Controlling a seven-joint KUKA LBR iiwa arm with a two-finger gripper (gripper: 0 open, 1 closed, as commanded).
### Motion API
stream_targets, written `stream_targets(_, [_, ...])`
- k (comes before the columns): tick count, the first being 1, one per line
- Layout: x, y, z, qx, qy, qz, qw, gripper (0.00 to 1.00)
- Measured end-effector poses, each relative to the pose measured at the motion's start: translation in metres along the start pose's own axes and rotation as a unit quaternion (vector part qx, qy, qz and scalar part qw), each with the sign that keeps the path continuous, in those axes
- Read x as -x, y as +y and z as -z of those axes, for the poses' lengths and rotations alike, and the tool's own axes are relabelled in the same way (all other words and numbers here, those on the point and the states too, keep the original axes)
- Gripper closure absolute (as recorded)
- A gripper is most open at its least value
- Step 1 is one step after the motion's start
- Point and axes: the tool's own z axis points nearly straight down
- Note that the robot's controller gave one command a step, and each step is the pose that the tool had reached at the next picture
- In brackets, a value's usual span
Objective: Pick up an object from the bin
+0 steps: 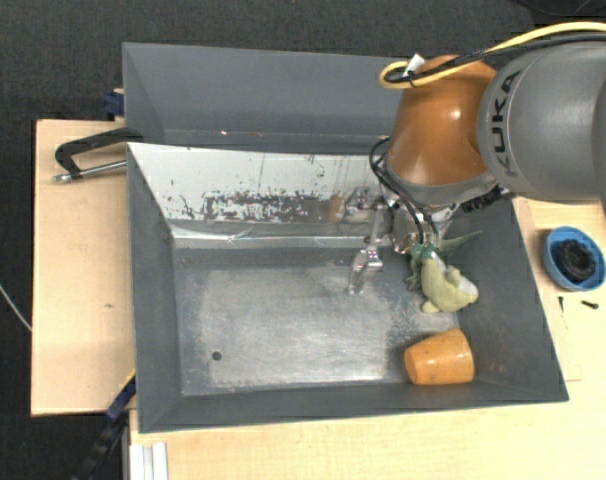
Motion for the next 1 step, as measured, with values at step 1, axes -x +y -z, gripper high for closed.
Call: stream_targets(1, [0.0011,-0.0328,-0.058,-0.001,0.0021,0.037,0.9993,0.0])
